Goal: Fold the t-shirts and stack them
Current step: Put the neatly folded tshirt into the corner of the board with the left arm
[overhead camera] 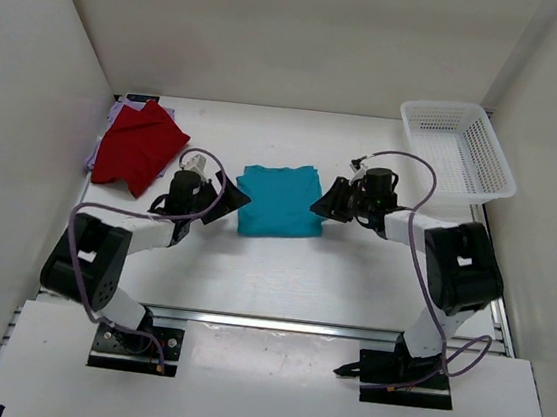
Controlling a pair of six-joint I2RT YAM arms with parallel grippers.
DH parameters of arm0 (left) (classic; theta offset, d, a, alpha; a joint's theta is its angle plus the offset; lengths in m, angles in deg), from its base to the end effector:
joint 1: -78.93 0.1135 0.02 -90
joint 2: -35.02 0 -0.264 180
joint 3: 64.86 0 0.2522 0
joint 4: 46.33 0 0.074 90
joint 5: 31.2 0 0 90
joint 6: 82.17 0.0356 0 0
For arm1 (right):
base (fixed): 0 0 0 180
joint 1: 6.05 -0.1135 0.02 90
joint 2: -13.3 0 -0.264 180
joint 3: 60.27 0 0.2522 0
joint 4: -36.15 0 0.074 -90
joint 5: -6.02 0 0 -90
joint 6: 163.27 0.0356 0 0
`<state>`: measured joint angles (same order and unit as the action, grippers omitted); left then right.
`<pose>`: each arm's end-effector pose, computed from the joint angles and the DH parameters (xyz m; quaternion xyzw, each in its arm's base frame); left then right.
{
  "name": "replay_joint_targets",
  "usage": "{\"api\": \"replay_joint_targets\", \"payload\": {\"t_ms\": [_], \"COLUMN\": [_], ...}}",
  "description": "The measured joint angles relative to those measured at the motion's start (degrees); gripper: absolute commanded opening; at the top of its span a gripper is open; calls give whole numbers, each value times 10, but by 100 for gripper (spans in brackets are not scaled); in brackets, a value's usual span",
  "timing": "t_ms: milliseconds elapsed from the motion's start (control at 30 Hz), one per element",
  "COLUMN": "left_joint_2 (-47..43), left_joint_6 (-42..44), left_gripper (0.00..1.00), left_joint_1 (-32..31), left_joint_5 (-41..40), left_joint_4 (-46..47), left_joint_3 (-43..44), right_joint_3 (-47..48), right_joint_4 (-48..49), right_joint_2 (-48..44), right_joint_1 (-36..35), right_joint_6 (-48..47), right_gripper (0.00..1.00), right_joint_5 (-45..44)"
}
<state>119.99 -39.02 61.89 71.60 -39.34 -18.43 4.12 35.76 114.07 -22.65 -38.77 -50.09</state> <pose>0.2719 -0.0916 0.1625 -0.1705 0.8521 -0.3393 0.3602 0.3348 0.1205 0.1613 0.0041 0.8651 0.4199 0.2743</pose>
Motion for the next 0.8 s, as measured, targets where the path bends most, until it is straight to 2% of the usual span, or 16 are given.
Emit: {"api": "replay_joint_targets", "payload": {"t_ms": [200, 267, 300, 367, 400, 433, 467, 500, 533, 633, 800], "left_joint_2": [132, 164, 178, 207, 226, 242, 262, 294, 302, 361, 408], "left_joint_6": [12, 14, 16, 16, 15, 10, 9, 0, 0, 3, 14], "left_gripper": [96, 91, 85, 64, 46, 33, 13, 13, 7, 0, 0], "left_joint_1": [-2, -6, -9, -16, -21, -24, -28, -33, -36, -47, -49], "left_joint_5": [0, 0, -1, -1, 2, 6, 8, 26, 29, 35, 59], "left_joint_4": [-3, 2, 4, 9, 13, 16, 12, 24, 1, -50, -157], "left_joint_3": [83, 115, 129, 156, 170, 183, 201, 228, 247, 365, 553], "right_joint_3": [-46, -57, -65, -83, -91, -100, -106, -115, -120, -167, -257], "right_joint_4": [15, 15, 17, 17, 17, 18, 19, 21, 26, 49, 66], "right_joint_2": [-96, -118, -130, -153, -163, -175, -183, -196, -201, -239, -288], "right_joint_1": [-8, -11, -11, -13, -13, -13, -12, -12, -12, -13, -7], "right_joint_6": [2, 1, 0, 1, 1, 2, 3, 5, 8, 21, 39], "right_gripper": [36, 35, 35, 34, 34, 33, 32, 32, 32, 31, 31], "right_joint_5": [-4, -5, -4, -5, -4, -4, -3, 0, 3, 13, 24]}}
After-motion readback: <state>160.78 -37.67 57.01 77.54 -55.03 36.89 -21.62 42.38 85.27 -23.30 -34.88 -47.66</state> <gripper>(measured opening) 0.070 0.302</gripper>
